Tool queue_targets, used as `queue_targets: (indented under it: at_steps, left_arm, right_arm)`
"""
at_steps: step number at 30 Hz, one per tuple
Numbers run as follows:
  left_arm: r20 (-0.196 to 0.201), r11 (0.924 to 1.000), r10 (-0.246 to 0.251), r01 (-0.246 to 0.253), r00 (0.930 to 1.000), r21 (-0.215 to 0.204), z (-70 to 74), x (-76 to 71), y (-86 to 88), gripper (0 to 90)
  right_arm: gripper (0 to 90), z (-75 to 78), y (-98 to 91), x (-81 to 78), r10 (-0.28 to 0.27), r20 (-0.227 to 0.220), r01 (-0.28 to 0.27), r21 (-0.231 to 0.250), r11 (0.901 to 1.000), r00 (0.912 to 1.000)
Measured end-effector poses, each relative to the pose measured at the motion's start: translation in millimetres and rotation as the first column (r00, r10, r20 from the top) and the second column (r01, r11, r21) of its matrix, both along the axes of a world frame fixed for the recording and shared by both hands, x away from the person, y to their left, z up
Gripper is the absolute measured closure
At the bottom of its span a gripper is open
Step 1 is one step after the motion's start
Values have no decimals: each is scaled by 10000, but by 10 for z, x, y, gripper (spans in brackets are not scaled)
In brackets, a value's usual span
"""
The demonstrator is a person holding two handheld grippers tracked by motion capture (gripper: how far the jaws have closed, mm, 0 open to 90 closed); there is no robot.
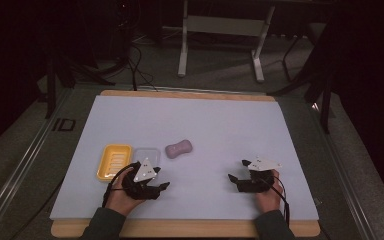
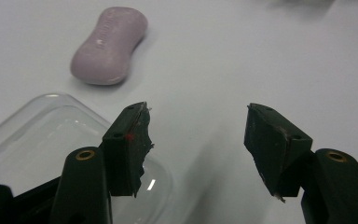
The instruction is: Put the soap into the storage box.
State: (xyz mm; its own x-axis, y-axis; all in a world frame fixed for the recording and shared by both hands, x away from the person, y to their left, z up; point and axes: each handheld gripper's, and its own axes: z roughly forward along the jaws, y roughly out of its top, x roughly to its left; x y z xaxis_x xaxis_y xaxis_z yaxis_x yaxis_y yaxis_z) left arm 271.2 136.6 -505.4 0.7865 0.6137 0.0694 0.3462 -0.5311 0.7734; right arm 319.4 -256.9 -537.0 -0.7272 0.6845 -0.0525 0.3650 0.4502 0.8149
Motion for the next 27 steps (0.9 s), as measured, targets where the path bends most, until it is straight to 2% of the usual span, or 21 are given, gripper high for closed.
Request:
queue_targets:
  at_steps: [13, 15, 27]
  left_arm:
    - [24, 9996, 62, -63, 10000, 259, 105, 190, 4, 394]
    - [29, 9990, 2, -3, 10000, 450, 120, 227, -1, 395]
    - [-172, 9977, -8, 20, 9999, 682, 148, 373, 12, 397]
  right_arm:
    - [208, 0, 1, -3, 15, 31, -15, -2, 10000, 10000]
    - [208, 0, 1, -2, 23, 35, -23, -8, 10000, 10000]
    - [208, -1, 2, -2, 50, 42, -50, -23, 10000, 10000]
